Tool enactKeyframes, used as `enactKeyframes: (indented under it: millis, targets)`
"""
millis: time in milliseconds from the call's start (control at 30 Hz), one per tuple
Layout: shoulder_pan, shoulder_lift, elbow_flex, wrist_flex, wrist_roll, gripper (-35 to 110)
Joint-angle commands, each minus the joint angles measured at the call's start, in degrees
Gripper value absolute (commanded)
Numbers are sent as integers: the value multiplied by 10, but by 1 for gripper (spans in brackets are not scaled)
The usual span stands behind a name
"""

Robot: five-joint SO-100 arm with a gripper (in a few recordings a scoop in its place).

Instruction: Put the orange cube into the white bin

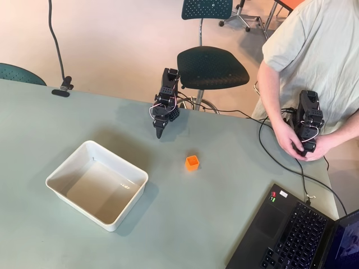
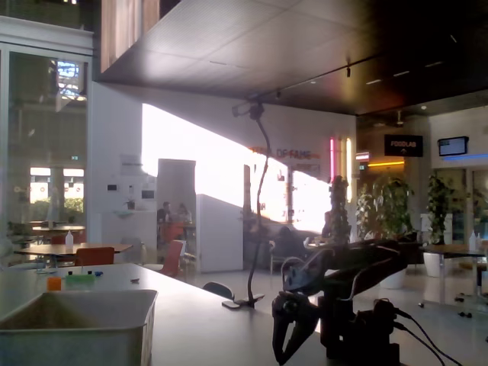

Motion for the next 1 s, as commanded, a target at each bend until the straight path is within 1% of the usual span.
enactKeyframes:
  millis: [0,267,500,633,733,833,967]
  targets:
    - [-6,10,-31,-8,-4,-3]
    - [-8,64,-203,1,3,-3]
    - [-19,70,-334,-1,-1,-3]
    - [-132,51,-430,-6,-5,-3]
    - [-200,-4,-475,0,-5,-3]
    - [-264,-103,-479,3,-4,-3]
    - [-328,-292,-488,27,-3,-3]
